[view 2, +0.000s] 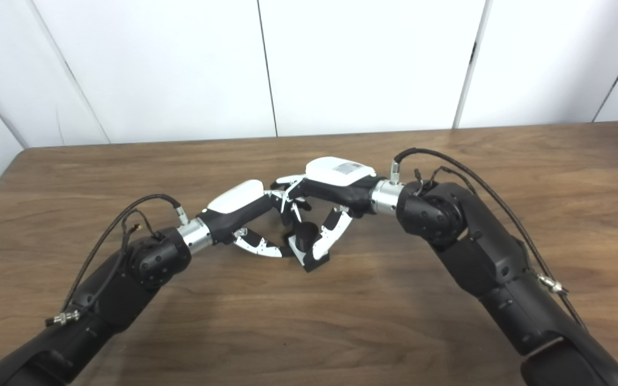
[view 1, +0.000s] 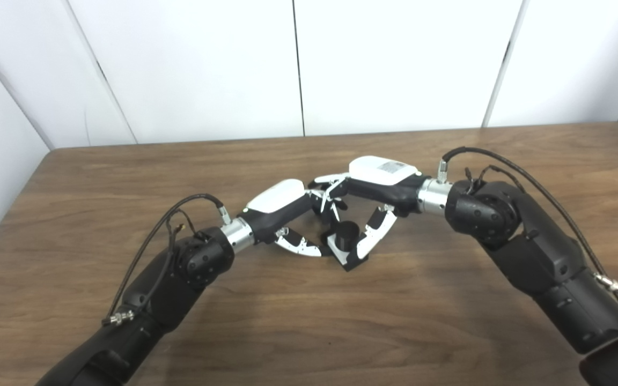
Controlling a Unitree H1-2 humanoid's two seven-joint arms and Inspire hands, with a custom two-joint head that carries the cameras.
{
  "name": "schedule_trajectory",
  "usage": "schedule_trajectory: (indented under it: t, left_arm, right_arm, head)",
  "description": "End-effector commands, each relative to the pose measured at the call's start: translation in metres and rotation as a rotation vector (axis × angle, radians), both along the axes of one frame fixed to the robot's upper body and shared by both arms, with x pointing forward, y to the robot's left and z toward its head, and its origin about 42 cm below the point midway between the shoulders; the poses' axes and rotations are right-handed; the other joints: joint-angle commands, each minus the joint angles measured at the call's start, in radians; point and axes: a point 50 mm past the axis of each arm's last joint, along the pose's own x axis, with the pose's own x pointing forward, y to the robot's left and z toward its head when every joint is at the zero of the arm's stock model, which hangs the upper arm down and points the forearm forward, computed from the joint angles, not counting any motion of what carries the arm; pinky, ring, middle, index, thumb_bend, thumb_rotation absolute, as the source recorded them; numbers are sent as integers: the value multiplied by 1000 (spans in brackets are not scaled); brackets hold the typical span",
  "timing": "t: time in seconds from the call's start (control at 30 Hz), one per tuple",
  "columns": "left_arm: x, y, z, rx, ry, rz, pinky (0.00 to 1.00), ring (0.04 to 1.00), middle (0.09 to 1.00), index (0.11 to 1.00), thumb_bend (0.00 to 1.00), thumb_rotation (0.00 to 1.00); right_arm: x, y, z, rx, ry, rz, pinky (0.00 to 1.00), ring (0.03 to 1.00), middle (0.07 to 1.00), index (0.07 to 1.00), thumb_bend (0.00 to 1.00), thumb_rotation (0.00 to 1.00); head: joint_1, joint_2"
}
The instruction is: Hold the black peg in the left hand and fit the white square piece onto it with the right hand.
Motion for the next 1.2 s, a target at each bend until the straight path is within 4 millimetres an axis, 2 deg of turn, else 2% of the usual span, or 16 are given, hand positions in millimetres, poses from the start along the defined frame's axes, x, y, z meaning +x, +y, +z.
schedule_trajectory:
  t: [0.0,0.5,0.6,0.7,0.87,1.0,1.1,1.17]
  left_arm:
    - [-15,-17,-28,97,86,-77,682,820,808,492,522,75]
    - [-14,-15,-28,86,84,-72,677,815,807,492,521,77]
    - [-15,-14,-28,86,85,-69,679,821,812,492,521,77]
    - [-16,-14,-29,79,87,-68,682,823,809,491,521,77]
    - [-15,-12,-31,74,92,-62,687,821,806,491,521,78]
    - [-14,-11,-30,77,89,-59,693,818,806,491,520,81]
    - [-13,-10,-29,77,89,-59,696,821,808,491,520,80]
    - [-12,-10,-28,78,88,-58,695,822,809,492,520,80]
  right_arm:
    - [5,0,27,39,-63,-1,757,887,935,948,1000,444]
    - [10,-12,34,111,-64,-21,752,871,913,920,1000,463]
    - [11,-18,38,179,-43,-44,749,867,911,917,1000,513]
    - [13,-28,41,272,-54,-67,705,848,893,898,985,557]
    - [16,-44,42,347,-74,-107,660,818,876,876,915,532]
    - [18,-64,41,387,-90,-160,720,840,876,865,881,504]
    - [16,-77,34,460,-94,-215,731,825,846,830,841,454]
    - [14,-83,27,513,-83,-264,689,796,819,803,818,425]
  head:
    - [1,1]
    - [1,-9]
    - [0,-14]
    - [0,-19]
    - [-5,-17]
    - [-7,-15]
    - [-10,-15]
    - [-11,-15]
